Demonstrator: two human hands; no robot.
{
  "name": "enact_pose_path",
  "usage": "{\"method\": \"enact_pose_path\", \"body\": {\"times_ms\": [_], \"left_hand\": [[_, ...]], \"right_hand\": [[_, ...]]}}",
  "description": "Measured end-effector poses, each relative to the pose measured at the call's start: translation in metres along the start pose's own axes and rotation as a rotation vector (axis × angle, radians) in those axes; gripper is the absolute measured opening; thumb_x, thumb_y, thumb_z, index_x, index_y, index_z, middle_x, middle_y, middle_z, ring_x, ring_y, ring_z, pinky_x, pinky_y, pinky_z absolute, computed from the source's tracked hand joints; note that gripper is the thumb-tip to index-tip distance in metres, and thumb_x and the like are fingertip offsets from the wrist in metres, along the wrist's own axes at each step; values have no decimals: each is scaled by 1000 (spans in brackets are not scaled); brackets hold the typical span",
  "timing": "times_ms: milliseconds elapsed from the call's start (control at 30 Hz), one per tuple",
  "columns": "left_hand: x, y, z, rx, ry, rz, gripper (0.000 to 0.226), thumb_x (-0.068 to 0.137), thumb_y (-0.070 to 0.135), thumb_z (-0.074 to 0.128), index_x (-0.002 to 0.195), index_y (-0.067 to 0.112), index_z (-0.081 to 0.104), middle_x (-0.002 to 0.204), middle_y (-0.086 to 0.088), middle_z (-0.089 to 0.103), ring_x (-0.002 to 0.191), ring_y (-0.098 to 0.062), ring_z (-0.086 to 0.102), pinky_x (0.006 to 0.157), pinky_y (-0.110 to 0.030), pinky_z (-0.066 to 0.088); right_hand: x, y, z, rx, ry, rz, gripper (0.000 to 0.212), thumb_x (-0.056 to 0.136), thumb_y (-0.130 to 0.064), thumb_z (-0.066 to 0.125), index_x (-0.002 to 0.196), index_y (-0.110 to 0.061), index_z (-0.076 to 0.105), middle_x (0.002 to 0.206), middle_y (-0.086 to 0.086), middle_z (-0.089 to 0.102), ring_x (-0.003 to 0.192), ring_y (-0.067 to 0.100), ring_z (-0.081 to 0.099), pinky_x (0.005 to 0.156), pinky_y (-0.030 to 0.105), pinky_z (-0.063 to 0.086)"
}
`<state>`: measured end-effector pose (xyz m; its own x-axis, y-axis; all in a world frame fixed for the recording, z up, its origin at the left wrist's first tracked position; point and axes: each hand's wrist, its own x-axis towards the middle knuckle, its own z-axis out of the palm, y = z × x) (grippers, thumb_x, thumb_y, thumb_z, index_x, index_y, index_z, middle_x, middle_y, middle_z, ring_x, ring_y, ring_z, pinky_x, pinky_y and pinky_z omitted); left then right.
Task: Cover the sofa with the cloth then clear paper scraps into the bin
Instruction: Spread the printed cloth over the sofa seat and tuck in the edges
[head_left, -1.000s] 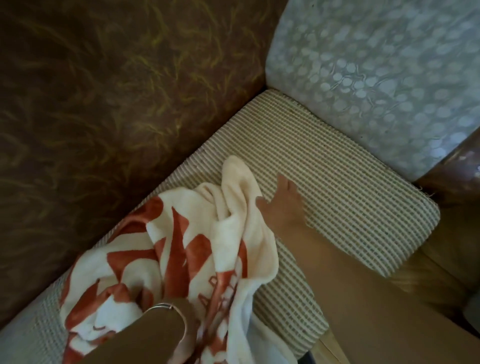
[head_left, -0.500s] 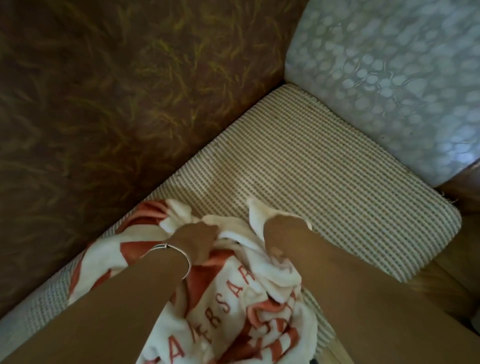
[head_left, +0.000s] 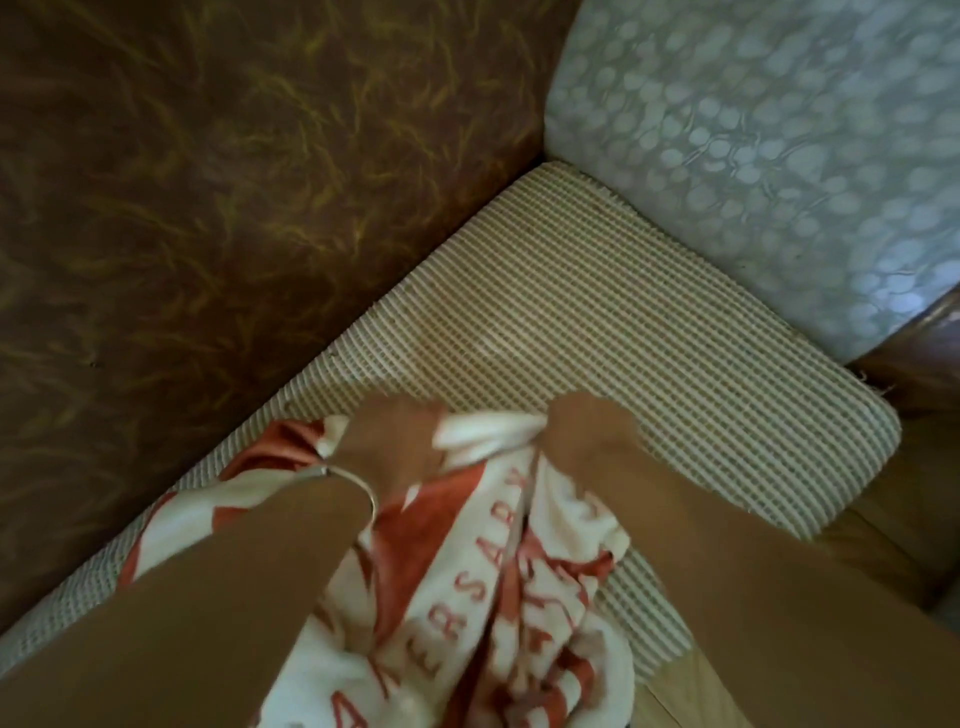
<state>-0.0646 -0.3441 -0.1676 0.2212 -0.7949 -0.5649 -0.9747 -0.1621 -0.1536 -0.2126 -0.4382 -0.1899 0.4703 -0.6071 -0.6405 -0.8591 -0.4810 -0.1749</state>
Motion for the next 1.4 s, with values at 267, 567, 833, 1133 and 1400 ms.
{"method": "enact_pose_path", "body": {"times_ms": [267, 567, 833, 1133, 1400], "left_hand": [[60, 11, -156, -898, 795, -52, 13, 82, 9, 53, 91, 17, 49, 86, -5, 55, 81, -14, 51, 62, -15, 32], [65, -7, -85, -227, -281, -61, 54, 71, 46, 67, 120, 23, 58, 118, -1, 63, 106, -23, 60, 95, -34, 48], [69, -67, -132, -503, 562, -663, 43, 89, 13, 49, 129, -2, 42, 130, -30, 50, 123, -46, 46, 103, -50, 37], [10, 24, -167, -559, -171, -279, 56, 97, 15, 31, 134, -24, 17, 137, -39, 29, 127, -42, 27, 100, -33, 9], [7, 2, 19, -300, -529, -205, 106, 76, 67, 54, 146, 33, -18, 158, -10, -18, 145, -43, 0, 117, -56, 13]], "right_hand": [[18, 31, -52, 646, 13, -6, 49, 87, -18, 62, 134, -11, 48, 132, 11, 54, 122, 27, 52, 93, 27, 40], [24, 92, -78, 552, 456, 410, 38, 94, -14, 42, 129, 1, 51, 136, 21, 51, 129, 34, 47, 106, 39, 37], [31, 78, -85, 524, 302, 370, 82, 83, -50, 62, 142, -3, 29, 147, 17, 36, 133, 35, 39, 107, 47, 38], [-5, 45, -8, 365, -345, 219, 43, 79, -48, 68, 97, -9, 57, 85, 2, 48, 95, 24, 61, 85, 36, 50], [-19, 30, 3, 183, -474, 158, 43, 95, -24, 52, 132, -2, 46, 129, 12, 55, 117, 28, 58, 88, 32, 48]]}}
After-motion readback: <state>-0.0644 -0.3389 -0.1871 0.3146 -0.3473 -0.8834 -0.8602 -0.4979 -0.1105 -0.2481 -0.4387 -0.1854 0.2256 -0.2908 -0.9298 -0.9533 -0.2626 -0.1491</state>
